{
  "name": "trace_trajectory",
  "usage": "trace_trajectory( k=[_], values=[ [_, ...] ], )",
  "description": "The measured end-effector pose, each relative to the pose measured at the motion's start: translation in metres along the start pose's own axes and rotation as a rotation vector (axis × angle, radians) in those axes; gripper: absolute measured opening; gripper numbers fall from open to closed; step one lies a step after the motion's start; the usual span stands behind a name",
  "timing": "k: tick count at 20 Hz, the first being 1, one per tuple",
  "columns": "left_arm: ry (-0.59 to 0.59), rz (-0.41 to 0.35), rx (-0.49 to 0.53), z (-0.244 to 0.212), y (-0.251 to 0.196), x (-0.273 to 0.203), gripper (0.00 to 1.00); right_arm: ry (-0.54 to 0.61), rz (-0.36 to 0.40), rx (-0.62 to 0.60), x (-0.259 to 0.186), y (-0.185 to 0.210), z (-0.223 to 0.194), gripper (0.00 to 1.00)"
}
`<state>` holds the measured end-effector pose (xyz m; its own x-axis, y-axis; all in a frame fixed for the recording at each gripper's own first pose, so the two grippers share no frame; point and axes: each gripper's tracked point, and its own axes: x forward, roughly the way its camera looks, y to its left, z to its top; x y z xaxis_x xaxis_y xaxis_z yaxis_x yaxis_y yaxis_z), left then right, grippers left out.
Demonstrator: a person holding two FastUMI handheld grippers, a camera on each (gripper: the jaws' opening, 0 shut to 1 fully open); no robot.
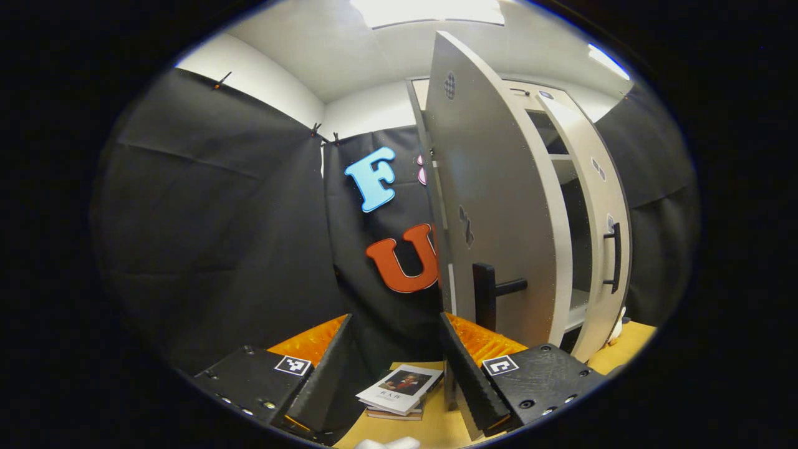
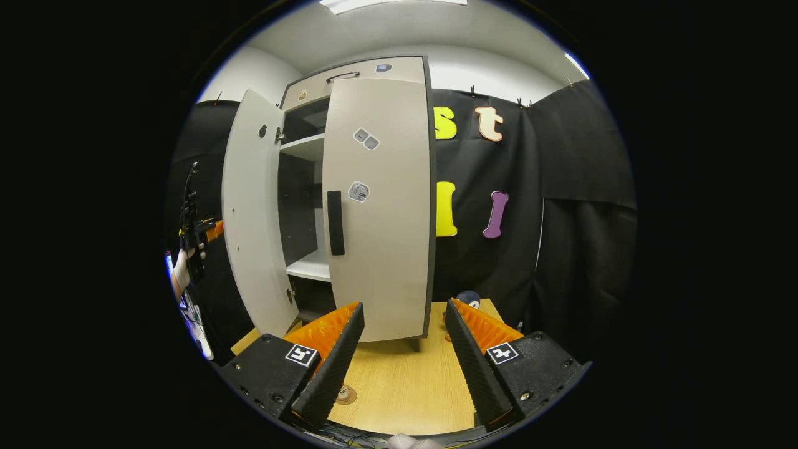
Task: Grasp the bottle in the cabinet with the left hand and place it on the coaster, then close the right door with the right hand and the left door with the left hand.
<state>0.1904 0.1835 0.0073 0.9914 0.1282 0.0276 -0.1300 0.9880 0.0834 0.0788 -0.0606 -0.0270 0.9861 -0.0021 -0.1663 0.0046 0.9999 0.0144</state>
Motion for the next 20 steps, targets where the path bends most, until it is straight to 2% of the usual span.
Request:
trace_trajectory(
  k=[2,3,4,6,7,11,13,20],
  values=[
    [-0.005,-0.036,-0.008,0.003,-0.020,0.002,0.84,0.002,-0.004,0.003,0.000,-0.003,-0.001,0.81],
    [-0.009,-0.056,-0.012,0.005,-0.030,0.004,0.81,0.002,-0.006,0.005,0.001,-0.005,-0.002,0.81],
    [-0.012,-0.075,-0.010,0.007,-0.043,0.004,0.84,0.003,-0.010,0.006,0.001,-0.007,-0.002,0.81],
    [-0.027,-0.090,0.014,0.010,-0.058,0.009,0.84,0.000,-0.021,0.004,-0.001,-0.011,-0.001,0.81],
    [-0.038,-0.096,0.029,0.012,-0.067,0.011,0.81,-0.002,-0.026,0.001,-0.002,-0.013,0.000,0.81],
    [-0.023,-0.144,0.019,0.011,-0.105,0.024,0.88,-0.010,-0.044,0.012,-0.009,-0.019,0.001,0.81],
    [-0.003,-0.149,0.022,0.009,-0.120,0.030,0.96,-0.020,-0.046,0.020,-0.013,-0.019,0.004,0.81],
    [-0.017,-0.180,0.006,0.015,-0.140,0.032,0.95,-0.039,-0.052,0.024,-0.018,-0.021,0.008,0.81]
  ],
)
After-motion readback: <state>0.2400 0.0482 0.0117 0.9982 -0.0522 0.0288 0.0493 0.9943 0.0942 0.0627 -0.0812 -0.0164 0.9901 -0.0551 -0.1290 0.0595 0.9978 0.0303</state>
